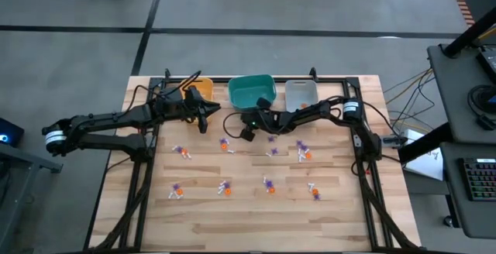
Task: Sort Halloween decoration
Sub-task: Put the violet spider toy into the green bin
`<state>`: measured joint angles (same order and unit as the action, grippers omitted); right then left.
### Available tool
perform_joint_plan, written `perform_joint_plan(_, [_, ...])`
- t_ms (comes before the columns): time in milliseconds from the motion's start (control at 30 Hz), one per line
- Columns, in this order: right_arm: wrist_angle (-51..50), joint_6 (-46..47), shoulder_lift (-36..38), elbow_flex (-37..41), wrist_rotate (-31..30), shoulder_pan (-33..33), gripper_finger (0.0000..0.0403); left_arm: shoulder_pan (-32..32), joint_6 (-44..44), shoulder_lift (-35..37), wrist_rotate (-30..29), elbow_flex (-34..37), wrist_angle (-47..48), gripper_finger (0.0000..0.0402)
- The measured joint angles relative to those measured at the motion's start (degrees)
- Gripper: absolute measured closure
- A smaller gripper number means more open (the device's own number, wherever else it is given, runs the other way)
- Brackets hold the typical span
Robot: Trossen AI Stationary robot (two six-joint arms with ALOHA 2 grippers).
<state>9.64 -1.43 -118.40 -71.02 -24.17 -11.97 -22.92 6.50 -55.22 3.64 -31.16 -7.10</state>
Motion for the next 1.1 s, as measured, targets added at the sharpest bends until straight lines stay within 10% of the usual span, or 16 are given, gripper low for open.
perform_joint_plan(1100, [-21.3,0.2,20.6,5.0,18.7,2.9,0.0377,7.6,1.5,-8.6,0.4,0.0,-4.0,0.0365])
